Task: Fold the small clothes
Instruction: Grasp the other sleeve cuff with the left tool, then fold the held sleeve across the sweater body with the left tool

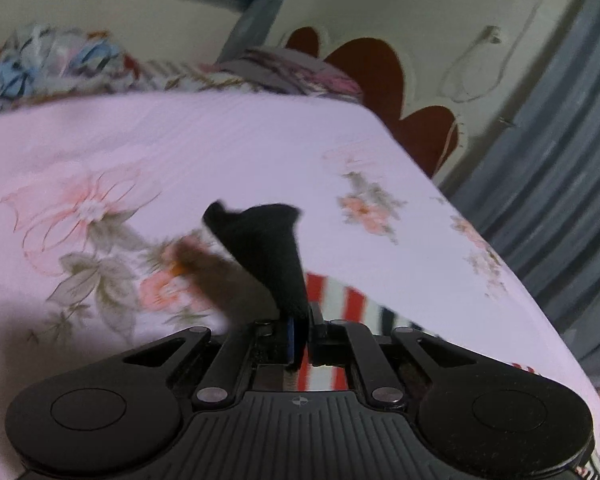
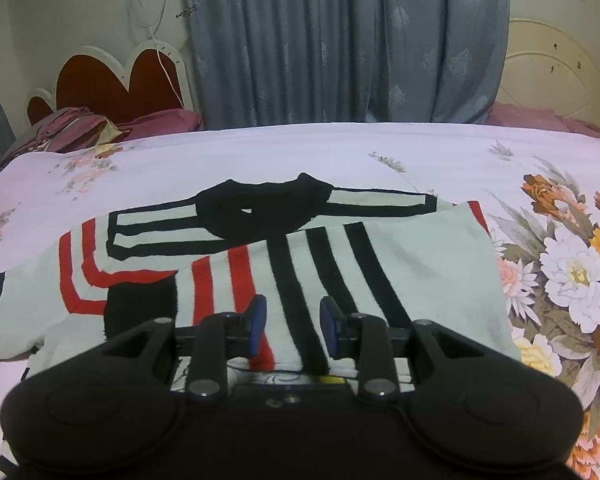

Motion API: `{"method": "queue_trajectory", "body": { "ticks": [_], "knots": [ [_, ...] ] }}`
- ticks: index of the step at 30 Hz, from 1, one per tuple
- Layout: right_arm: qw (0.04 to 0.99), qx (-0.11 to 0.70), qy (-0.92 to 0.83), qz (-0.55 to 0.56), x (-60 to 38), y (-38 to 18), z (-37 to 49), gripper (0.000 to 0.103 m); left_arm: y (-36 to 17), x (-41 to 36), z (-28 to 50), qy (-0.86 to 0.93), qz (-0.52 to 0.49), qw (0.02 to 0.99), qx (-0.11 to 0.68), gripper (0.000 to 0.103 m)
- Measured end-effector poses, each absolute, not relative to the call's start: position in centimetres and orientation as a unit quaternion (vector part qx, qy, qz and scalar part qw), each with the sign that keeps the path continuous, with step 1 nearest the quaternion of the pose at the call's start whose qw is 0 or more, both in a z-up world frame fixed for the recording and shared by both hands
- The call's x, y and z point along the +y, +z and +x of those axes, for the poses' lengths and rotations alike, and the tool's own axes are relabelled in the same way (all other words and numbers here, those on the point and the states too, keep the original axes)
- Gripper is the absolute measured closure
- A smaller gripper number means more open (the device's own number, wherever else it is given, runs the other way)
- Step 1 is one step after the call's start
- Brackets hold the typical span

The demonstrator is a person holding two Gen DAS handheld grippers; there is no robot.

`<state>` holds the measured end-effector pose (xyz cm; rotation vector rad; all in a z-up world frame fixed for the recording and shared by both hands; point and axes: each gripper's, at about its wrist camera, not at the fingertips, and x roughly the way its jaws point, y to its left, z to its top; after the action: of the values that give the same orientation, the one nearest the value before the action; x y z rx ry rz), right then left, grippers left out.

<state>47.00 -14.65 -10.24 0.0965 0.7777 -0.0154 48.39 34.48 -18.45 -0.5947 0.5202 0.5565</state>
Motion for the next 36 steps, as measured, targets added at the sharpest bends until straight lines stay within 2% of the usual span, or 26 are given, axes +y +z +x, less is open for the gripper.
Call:
{"method": "queue_trajectory", "body": {
  "ticks": [8, 20, 26, 33, 35, 36],
  "knots": [
    [0.925, 0.373, -0.002, 0.071, -17.9, -10.8, 47.5, 0.074, -14.7, 27.3, 49.8, 0.219, -0.239, 0.914, 0.245, 0.098],
    [0.925, 0.359, -0.018, 0.122, -26.2, -10.9, 47.6, 0.072, -13.8, 7.1, 57.5, 0.064, -0.164, 0.942, 0.285, 0.098],
    [0.922, 0.359, -0.035, 0.145, -29.9, -11.5, 47.0, 0.072, -14.2, -4.6, 60.1, -0.037, -0.097, 0.943, 0.315, 0.098],
    [0.919, 0.357, -0.051, 0.161, -33.3, -11.2, 45.9, 0.071, -17.7, -14.9, 61.4, -0.111, -0.043, 0.917, 0.38, 0.098],
    [0.918, 0.358, -0.048, 0.164, -33.8, -11.0, 45.8, 0.066, -18.8, -16.4, 61.4, -0.117, -0.032, 0.905, 0.408, 0.094],
    [0.917, 0.358, -0.044, 0.168, -34.0, -10.9, 45.7, 0.064, -18.9, -16.7, 61.2, -0.122, -0.022, 0.904, 0.408, 0.076]
  ]
}}
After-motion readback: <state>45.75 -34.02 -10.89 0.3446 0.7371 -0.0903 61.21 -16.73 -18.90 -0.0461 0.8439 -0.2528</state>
